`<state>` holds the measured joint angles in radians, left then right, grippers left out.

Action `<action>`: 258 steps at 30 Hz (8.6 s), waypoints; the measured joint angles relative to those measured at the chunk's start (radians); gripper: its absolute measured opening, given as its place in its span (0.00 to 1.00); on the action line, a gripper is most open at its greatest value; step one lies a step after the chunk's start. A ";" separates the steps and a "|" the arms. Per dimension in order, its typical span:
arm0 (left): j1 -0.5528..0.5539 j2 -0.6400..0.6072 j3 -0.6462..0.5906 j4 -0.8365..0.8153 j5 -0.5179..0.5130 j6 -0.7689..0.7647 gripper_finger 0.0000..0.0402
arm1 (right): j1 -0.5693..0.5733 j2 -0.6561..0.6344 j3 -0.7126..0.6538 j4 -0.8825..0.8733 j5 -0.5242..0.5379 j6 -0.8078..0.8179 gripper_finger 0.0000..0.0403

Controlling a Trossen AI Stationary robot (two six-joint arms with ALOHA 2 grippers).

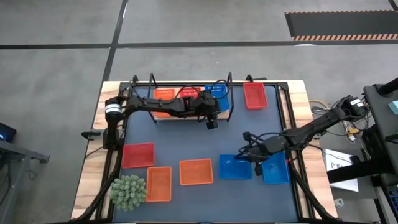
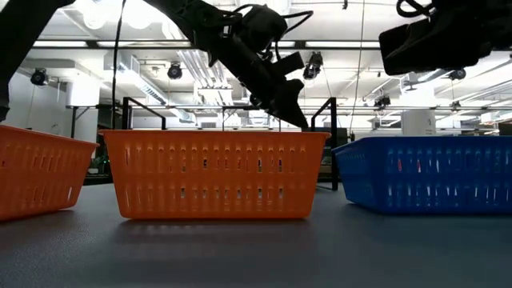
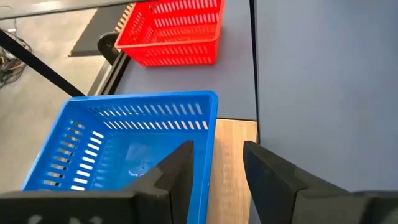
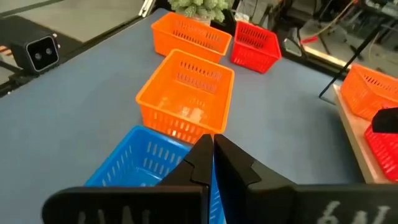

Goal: Stack baskets on shelf by color
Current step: Put the top blue basket on the shelf, then stack the left blue basket on top of the blue basket on the shelf

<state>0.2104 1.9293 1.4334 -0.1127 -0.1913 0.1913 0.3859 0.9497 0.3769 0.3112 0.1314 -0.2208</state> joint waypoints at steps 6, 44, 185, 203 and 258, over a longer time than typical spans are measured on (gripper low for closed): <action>0.002 0.000 -0.009 0.032 0.000 0.000 0.31 | -0.008 -0.001 -0.055 0.089 0.000 -0.017 0.02; 0.019 0.037 -0.052 0.042 0.003 0.009 0.30 | -0.020 -0.006 -0.048 0.060 0.000 0.012 0.02; -0.472 -0.164 -0.202 0.112 0.071 -0.142 0.06 | -0.020 0.022 -0.009 -0.106 0.085 0.141 0.27; -0.477 -0.215 -0.225 0.048 0.024 -0.125 0.06 | -0.020 0.344 0.355 -0.484 0.088 0.179 0.32; -0.480 -0.504 -0.507 0.264 -0.245 -0.018 0.06 | -0.065 0.167 0.466 -0.821 -0.220 0.112 0.23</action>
<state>-0.2699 1.4254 0.9264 0.1508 -0.4362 0.1730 0.3209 1.1164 0.8425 -0.5098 -0.0886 -0.1093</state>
